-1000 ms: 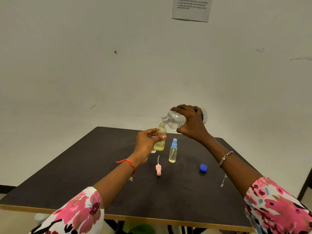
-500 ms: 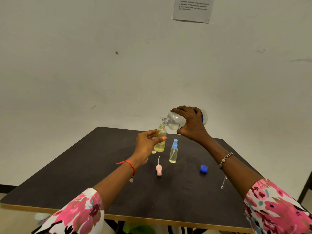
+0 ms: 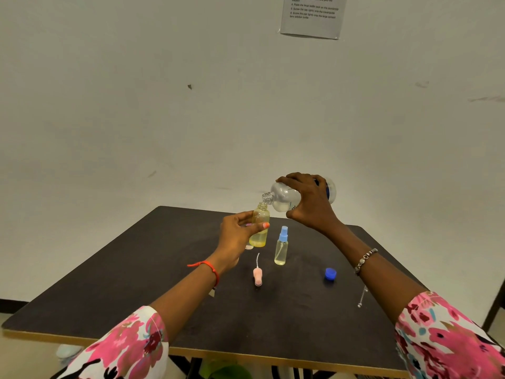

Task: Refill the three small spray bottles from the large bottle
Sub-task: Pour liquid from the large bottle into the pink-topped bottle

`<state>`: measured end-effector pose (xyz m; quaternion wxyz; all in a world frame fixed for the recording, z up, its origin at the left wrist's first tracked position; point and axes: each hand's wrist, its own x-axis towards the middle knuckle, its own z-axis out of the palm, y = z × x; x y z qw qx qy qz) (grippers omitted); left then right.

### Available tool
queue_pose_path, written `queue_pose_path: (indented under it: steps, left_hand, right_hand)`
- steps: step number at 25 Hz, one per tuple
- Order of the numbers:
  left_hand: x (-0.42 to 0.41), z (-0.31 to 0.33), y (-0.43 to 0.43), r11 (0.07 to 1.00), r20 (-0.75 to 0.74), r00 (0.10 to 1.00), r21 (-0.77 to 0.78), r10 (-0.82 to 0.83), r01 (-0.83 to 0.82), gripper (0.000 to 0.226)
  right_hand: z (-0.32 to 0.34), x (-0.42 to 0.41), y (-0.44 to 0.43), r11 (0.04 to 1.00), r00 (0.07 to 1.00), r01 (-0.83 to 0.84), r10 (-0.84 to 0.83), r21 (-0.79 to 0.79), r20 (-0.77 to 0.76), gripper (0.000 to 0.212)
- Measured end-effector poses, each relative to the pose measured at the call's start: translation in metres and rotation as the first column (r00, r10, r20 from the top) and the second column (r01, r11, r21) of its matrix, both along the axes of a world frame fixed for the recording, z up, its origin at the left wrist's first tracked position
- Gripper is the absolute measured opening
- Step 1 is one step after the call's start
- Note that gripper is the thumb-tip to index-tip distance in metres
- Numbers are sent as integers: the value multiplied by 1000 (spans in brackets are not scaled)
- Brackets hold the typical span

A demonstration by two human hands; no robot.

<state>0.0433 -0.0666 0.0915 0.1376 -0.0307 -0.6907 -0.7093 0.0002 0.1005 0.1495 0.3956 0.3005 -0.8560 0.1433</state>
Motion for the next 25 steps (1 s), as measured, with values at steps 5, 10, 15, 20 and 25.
queue_pose_path:
  steps: [5,10,15,20,25]
  left_hand:
    - [2,1,1,1000,-12,1000,-12,-9,9,52]
    - [3,0,2,1000,-12,1000,-18,-9,9,51]
    - [1,-1,2,1000,-9,1000,-15,-11,11,52]
    - [1,-2,2,1000,-9,1000,-13,-7,7,51]
    - [1,-1,2,1000,-10,1000,-16,-11,11,51]
  right_hand:
    - [0,1,1,1000,1000,1,-1,-3,-22,59]
    - [-1,2,2,1000,1000,-1,1,-7,-29,59]
    - [-3,0,3,1000,999,-1,1,0,-34,57]
    - [-2,1,4,1000,999,4,-4,3,-33,58]
    - [-3,-1,4,1000,999,6,-6,15,-37,59]
